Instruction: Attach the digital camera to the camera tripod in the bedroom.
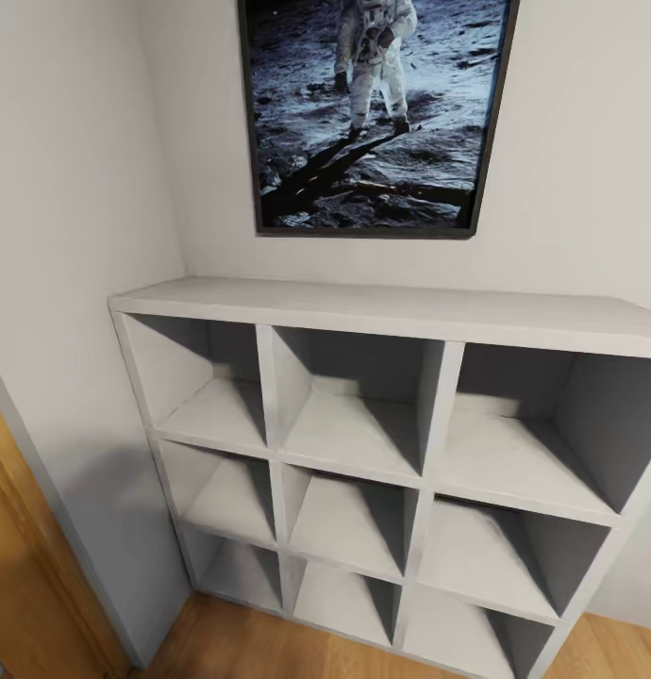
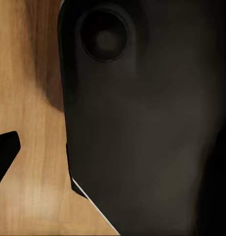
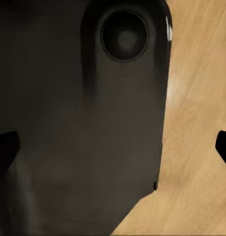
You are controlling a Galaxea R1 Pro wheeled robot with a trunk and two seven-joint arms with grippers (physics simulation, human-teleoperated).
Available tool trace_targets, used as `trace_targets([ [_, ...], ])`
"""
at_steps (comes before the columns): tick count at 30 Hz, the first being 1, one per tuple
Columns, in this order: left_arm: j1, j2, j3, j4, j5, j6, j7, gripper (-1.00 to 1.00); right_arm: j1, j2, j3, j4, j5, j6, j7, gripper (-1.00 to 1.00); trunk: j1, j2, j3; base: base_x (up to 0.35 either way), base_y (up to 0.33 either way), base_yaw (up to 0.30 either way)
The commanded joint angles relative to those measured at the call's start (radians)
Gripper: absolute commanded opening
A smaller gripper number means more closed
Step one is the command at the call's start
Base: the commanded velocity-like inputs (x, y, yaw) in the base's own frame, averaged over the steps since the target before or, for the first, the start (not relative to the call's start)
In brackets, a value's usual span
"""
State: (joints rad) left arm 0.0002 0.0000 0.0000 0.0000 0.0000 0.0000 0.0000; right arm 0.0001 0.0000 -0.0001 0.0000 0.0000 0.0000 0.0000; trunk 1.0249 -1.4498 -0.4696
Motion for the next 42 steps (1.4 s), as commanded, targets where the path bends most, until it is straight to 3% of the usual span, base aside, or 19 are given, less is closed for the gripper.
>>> trace_targets([
  [1,0.000,-0.006,0.006,-0.006,0.006,-0.006,-0.006,1.00,0.000,-0.006,-0.001,-0.004,0.002,-0.006,0.002,1.00,0.000,0.000,0.000,0.000,0.000,0.000],
  [5,0.001,-0.013,0.015,-0.026,0.023,-0.022,-0.008,1.00,0.000,-0.005,0.003,-0.002,0.005,-0.013,-0.002,1.00,0.000,0.000,0.000,0.000,0.000,0.000],
  [10,0.002,-0.018,0.007,-0.033,0.008,-0.035,-0.008,1.00,0.000,-0.006,0.004,-0.002,0.006,-0.005,-0.004,1.00,0.000,0.000,0.000,0.000,0.000,0.000],
  [29,0.002,-0.018,0.006,-0.035,0.008,-0.038,-0.007,1.00,0.000,-0.003,-0.004,-0.002,0.000,-0.033,-0.005,1.00,0.000,0.000,0.000,0.000,0.000,-0.040],
  [42,0.002,-0.015,0.018,-0.034,0.068,-0.038,-0.007,1.00,0.000,-0.003,-0.006,-0.002,-0.003,-0.038,-0.005,1.00,0.000,0.000,0.000,0.000,0.000,-0.275],
])
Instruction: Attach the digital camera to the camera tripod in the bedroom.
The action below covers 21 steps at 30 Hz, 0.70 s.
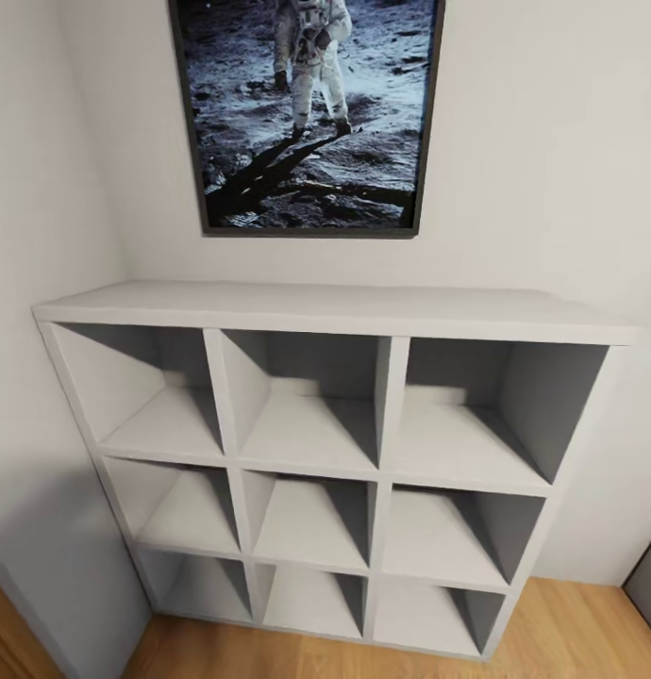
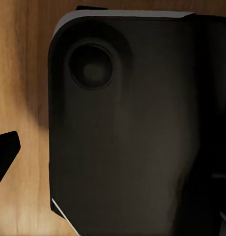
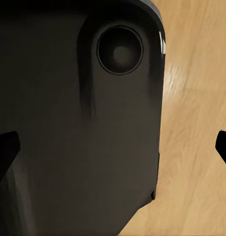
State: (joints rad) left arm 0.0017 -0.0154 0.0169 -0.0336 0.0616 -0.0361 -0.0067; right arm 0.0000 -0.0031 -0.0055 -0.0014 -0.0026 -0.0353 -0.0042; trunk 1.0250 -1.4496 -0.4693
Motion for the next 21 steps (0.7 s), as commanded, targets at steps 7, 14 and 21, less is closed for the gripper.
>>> trace_targets([
  [7,0.000,0.003,-0.001,0.000,0.043,-0.002,-0.001,1.00,0.000,0.000,-0.002,0.000,-0.002,-0.003,0.000,1.00,0.000,0.000,-0.001,0.000,0.000,-0.284],
  [14,0.001,0.007,-0.001,-0.001,0.044,-0.002,0.000,1.00,0.000,0.000,-0.002,0.000,-0.002,-0.003,0.000,1.00,0.000,0.000,-0.001,0.000,0.000,-0.285],
  [21,0.001,0.008,-0.002,-0.001,0.043,-0.002,0.000,1.00,0.000,0.000,-0.001,0.000,-0.002,-0.003,0.000,1.00,0.000,0.000,-0.001,0.000,0.000,-0.285],
])
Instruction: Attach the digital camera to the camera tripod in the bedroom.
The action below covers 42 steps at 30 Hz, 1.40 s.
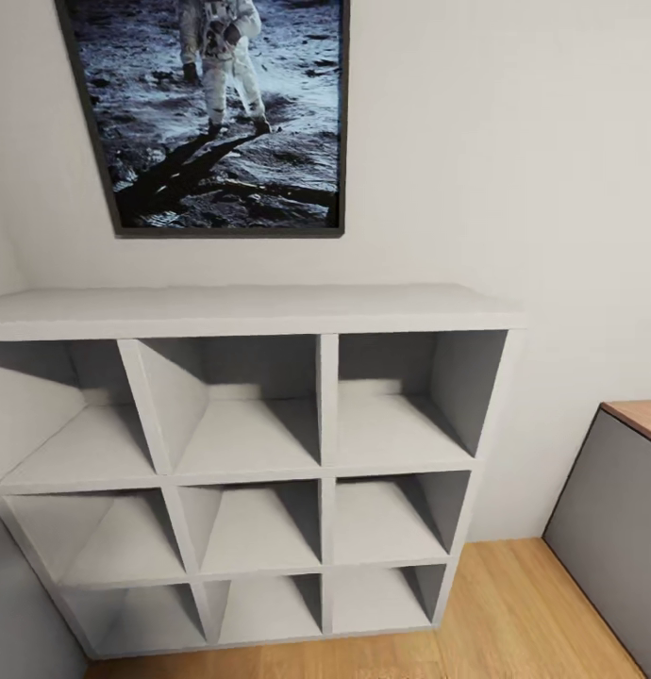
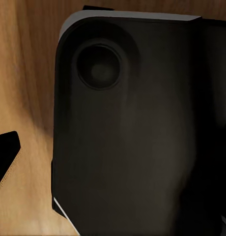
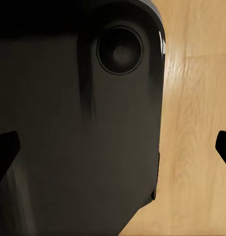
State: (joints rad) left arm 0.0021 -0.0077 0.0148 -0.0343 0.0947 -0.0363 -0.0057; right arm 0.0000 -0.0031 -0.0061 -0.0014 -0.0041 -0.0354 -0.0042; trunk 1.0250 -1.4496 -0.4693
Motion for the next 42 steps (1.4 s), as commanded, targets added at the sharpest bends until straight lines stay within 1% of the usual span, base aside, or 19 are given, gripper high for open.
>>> trace_targets([
  [1,0.000,0.000,0.001,-0.001,0.010,-0.002,0.000,1.00,0.000,0.000,0.000,0.000,0.000,-0.003,0.000,1.00,0.000,0.000,-0.001,0.000,0.000,-0.285],
  [5,0.000,0.000,0.001,-0.001,0.010,-0.002,0.000,1.00,0.000,0.001,0.001,0.000,0.008,-0.003,0.000,1.00,0.000,0.000,-0.001,0.000,0.000,-0.286],
  [15,0.001,0.000,0.000,-0.001,0.010,-0.002,0.000,1.00,0.000,0.001,0.002,0.000,0.011,-0.003,0.002,1.00,0.000,0.000,-0.001,0.000,0.000,-0.287],
  [42,0.001,0.000,0.001,-0.001,0.010,-0.002,0.000,1.00,0.000,0.000,0.001,0.001,0.002,-0.003,0.007,1.00,0.000,0.000,-0.001,0.000,0.000,-0.288],
])
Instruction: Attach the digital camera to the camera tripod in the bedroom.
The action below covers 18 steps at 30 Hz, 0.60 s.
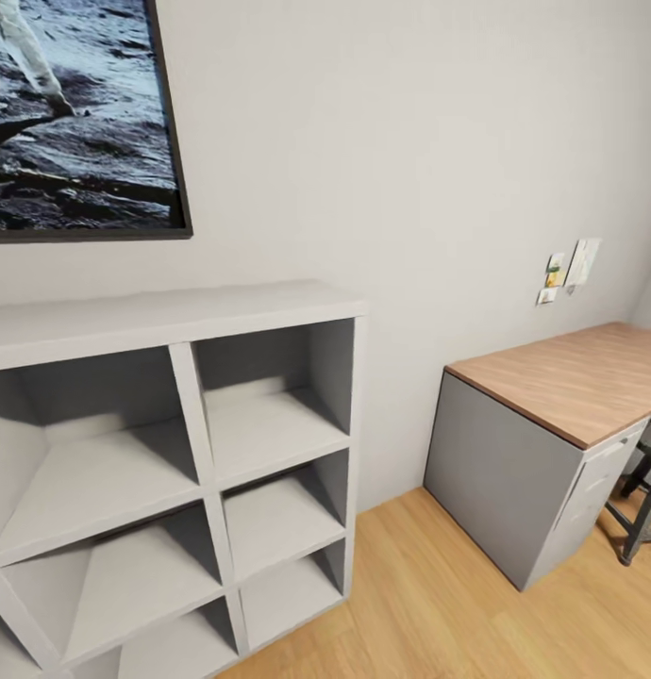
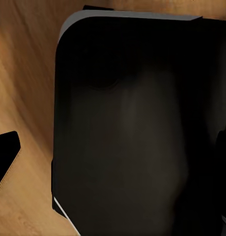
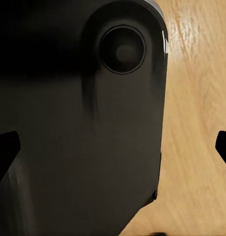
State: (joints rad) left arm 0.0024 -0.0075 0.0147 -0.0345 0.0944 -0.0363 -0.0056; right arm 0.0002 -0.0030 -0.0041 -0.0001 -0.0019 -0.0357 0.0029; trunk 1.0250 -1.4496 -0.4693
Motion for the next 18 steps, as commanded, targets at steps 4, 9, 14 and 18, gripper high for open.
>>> trace_targets([
  [4,0.000,0.000,0.001,-0.001,0.010,-0.002,-0.001,1.00,0.000,0.000,0.000,0.000,-0.001,-0.004,0.000,1.00,0.000,0.000,-0.001,0.000,0.000,-0.289],
  [9,0.000,0.000,0.001,0.000,0.010,-0.002,-0.001,1.00,0.000,0.000,0.000,0.000,-0.001,-0.004,0.000,1.00,0.000,0.000,-0.001,0.000,0.000,-0.289],
  [14,0.000,0.000,0.001,0.000,0.010,-0.002,-0.001,1.00,0.000,0.000,0.000,0.000,-0.001,-0.004,0.000,1.00,0.000,0.000,-0.001,0.000,0.000,-0.289],
  [18,0.000,0.000,0.001,0.000,0.010,-0.002,-0.001,1.00,0.000,0.000,0.000,0.000,-0.001,-0.004,0.000,1.00,0.000,0.000,-0.001,0.000,0.000,-0.289],
])
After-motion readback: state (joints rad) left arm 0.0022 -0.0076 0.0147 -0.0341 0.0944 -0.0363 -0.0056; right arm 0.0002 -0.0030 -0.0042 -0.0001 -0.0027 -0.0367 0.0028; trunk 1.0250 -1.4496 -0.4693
